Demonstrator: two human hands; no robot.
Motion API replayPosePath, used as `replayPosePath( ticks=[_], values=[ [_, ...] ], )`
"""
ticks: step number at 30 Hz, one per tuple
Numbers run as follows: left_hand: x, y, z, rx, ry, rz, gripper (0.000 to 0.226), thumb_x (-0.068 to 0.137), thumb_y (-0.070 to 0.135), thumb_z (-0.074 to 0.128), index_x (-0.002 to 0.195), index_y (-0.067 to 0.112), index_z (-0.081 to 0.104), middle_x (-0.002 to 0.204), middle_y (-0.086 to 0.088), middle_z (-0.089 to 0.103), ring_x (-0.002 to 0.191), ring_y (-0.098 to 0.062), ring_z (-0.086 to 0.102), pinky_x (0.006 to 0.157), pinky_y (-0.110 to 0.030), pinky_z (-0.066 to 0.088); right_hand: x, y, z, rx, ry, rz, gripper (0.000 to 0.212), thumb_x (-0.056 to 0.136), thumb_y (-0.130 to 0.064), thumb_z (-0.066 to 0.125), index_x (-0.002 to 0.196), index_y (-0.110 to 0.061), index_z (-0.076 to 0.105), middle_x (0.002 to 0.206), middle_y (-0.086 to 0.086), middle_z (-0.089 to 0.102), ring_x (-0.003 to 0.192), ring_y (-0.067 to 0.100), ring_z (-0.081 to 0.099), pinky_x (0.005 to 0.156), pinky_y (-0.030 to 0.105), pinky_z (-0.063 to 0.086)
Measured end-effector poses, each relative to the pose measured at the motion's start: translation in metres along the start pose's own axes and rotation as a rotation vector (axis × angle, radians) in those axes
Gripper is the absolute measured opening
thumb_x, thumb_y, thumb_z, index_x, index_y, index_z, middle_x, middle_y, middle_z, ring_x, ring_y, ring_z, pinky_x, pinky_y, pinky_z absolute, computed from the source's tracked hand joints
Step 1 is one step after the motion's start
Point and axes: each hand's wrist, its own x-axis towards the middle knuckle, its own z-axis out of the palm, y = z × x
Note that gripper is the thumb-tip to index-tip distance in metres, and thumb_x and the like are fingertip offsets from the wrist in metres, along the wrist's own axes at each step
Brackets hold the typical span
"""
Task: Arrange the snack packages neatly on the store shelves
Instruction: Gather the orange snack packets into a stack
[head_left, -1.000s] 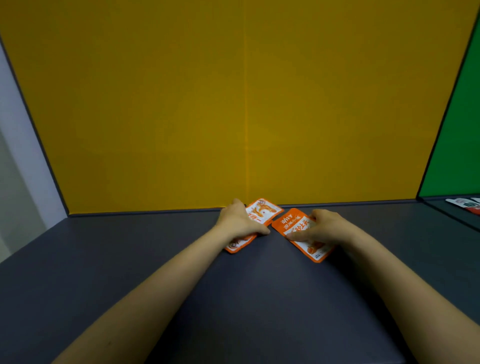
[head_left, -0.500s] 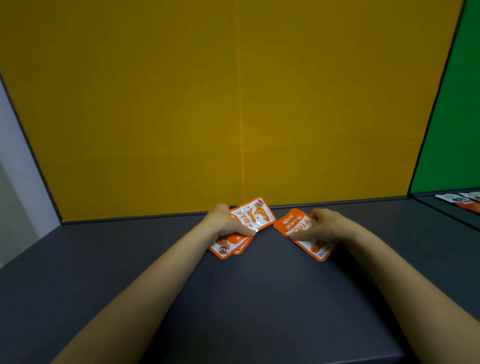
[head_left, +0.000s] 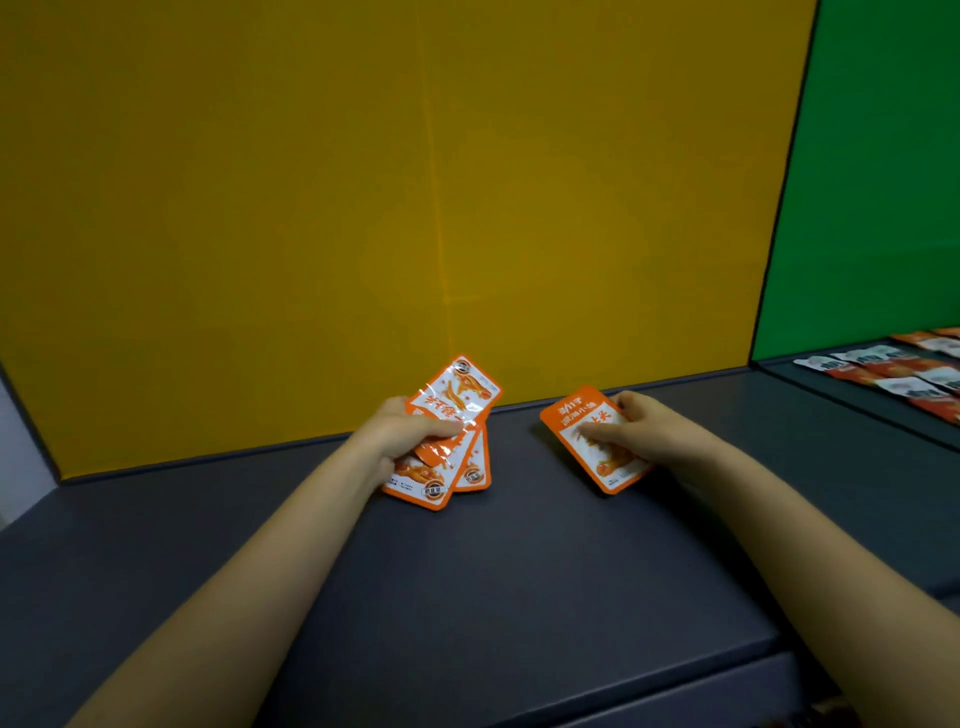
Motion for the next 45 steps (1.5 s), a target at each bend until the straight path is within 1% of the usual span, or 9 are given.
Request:
replayPosePath(
  ticks=[2,6,10,16,22,26,32,40,45],
  values=[
    [-0.007,0.007,0.007,-0.083,-0.022,-0.002,0.041,0.079,0.01,0.071,0.117,0.003,0.056,0.086,-0.011,0.068,0.063,-0.02,0.068,0.054,-0.032,0.055,-0.009,0.004,-0.004,0.13,0.027,-0.018,0.032,0.087,-0.024,0.065,0.112,-0.009,0.051,0.082,-0.001,0.063,0.067,0.011,0.062,0.059,0.022,0.05],
    [-0.027,0.023,0.04,-0.17,-0.097,0.031,0.03,0.082,0.01,0.067,0.109,0.006,0.057,0.09,-0.011,0.068,0.075,-0.024,0.066,0.062,-0.035,0.053,-0.037,0.019,-0.035,0.298,0.043,-0.025,0.025,0.089,-0.015,0.058,0.113,-0.013,0.049,0.088,0.001,0.065,0.07,0.013,0.064,0.064,0.025,0.051],
    [-0.05,0.039,0.098,-0.232,-0.158,0.089,0.015,0.082,0.013,0.067,0.093,0.014,0.058,0.089,-0.008,0.069,0.075,-0.022,0.067,0.059,-0.032,0.054,-0.068,0.05,-0.09,0.298,0.087,-0.064,0.025,0.091,-0.015,0.058,0.114,-0.014,0.048,0.089,0.0,0.066,0.067,0.01,0.066,0.062,0.023,0.053],
    [-0.077,0.064,0.227,-0.309,-0.245,0.153,0.026,0.081,0.017,0.069,0.105,0.014,0.059,0.096,-0.009,0.072,0.08,-0.023,0.07,0.061,-0.033,0.056,-0.115,0.11,-0.191,0.2,0.133,-0.073,0.022,0.091,-0.016,0.058,0.11,-0.018,0.048,0.092,-0.002,0.066,0.074,0.009,0.065,0.07,0.023,0.054],
    [-0.093,0.088,0.357,-0.418,-0.267,0.136,0.015,0.08,0.017,0.07,0.093,0.015,0.062,0.067,-0.001,0.075,0.057,-0.016,0.072,0.049,-0.028,0.057,-0.145,0.188,-0.302,0.212,0.195,-0.037,0.023,0.091,-0.017,0.058,0.112,-0.017,0.048,0.089,-0.003,0.066,0.066,0.006,0.065,0.055,0.014,0.052],
    [-0.095,0.106,0.415,-0.445,-0.283,0.122,0.018,0.08,0.017,0.07,0.096,0.013,0.062,0.076,-0.005,0.074,0.058,-0.016,0.071,0.049,-0.028,0.056,-0.149,0.228,-0.356,0.198,0.244,0.016,0.03,0.091,-0.019,0.059,0.119,-0.012,0.05,0.09,0.0,0.068,0.069,0.01,0.067,0.064,0.024,0.052],
    [-0.085,0.142,0.488,-0.419,-0.314,0.147,0.009,0.08,0.011,0.069,0.087,0.011,0.063,0.063,-0.003,0.073,0.052,-0.015,0.07,0.045,-0.027,0.056,-0.138,0.271,-0.434,0.203,0.329,0.018,0.019,0.093,-0.016,0.054,0.111,-0.013,0.049,0.085,-0.001,0.065,0.067,0.01,0.063,0.055,0.017,0.051],
    [-0.048,0.194,0.566,-0.365,-0.335,0.19,0.005,0.082,0.005,0.065,0.08,0.007,0.061,0.055,-0.005,0.071,0.044,-0.014,0.066,0.041,-0.026,0.054,-0.063,0.323,-0.526,0.185,0.427,0.013,0.02,0.096,-0.02,0.05,0.111,-0.007,0.049,0.088,0.001,0.061,0.073,0.011,0.057,0.064,0.023,0.046],
    [-0.021,0.225,0.61,-0.325,-0.323,0.241,0.005,0.082,0.004,0.064,0.079,0.008,0.062,0.056,-0.004,0.07,0.043,-0.012,0.065,0.043,-0.024,0.055,-0.008,0.351,-0.585,0.122,0.487,0.03,0.034,0.095,-0.017,0.05,0.124,0.001,0.05,0.111,0.012,0.06,0.093,0.021,0.058,0.08,0.033,0.046]
  ],
)
